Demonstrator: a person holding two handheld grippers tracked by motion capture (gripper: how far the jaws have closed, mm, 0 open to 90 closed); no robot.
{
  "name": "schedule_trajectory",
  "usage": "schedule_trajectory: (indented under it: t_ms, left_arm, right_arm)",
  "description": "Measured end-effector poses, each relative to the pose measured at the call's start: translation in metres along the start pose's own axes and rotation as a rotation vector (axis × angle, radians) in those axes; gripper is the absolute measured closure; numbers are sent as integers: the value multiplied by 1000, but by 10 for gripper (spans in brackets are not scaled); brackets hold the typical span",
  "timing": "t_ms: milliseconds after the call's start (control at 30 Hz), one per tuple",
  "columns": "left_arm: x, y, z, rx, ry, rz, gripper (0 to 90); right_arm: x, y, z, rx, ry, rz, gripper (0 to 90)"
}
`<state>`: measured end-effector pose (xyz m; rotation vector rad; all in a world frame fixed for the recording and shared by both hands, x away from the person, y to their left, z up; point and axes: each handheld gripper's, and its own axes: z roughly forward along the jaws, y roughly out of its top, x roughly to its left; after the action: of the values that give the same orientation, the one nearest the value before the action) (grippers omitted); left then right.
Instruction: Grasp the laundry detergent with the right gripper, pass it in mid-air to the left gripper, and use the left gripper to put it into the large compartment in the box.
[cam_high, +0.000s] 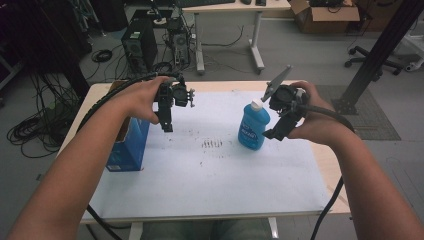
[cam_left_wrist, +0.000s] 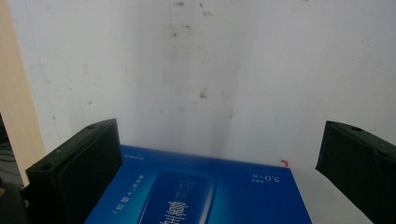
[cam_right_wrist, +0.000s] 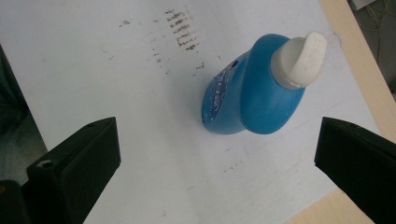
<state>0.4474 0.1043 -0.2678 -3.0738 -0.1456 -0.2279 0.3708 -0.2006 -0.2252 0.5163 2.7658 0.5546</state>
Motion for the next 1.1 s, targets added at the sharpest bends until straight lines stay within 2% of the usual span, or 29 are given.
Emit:
schedule_trajectory:
  t_ms: [200,233,267,333,600,667,800,833,900,1100]
  left_arm:
    - [0,-1,-3,-2,5,-4,2]
    - [0,-1,-3,-2,5,-4,2]
    - [0,-1,-5,-3,4,-4,2]
    - [0,-1,-5,-4,5,-6,2]
    - [-2,2,-8,-10,8,2,2]
    - [-2,2,-8,-11,7,3,2]
    - [-2,0,-7,-8,7,1,2]
    - [-2,0,-7,-6,5,0,2]
    - [-2,-1,-8,-5,5,-2,2]
    - [-1,0,-10,-20,9,-5,2]
  right_arm:
    - [-3,-21,0,-93,-35,70,2]
    - [-3,-21,0,-93,-35,70,2]
    - [-4,-27,2,-122,-45,91,0]
    - [-4,-30,3,-133,-52,100,0]
    - [-8,-45,22,-181,-46,160,0]
    - [-11,-53,28,-213,-52,192,0]
    - [-13,-62,34,-255,-60,218,0]
    - [-14,-68,40,-281,-78,237,0]
    - [-15,-75,47,-306,-84,258,0]
    - [-15,-86,62,-353,-88,288,0]
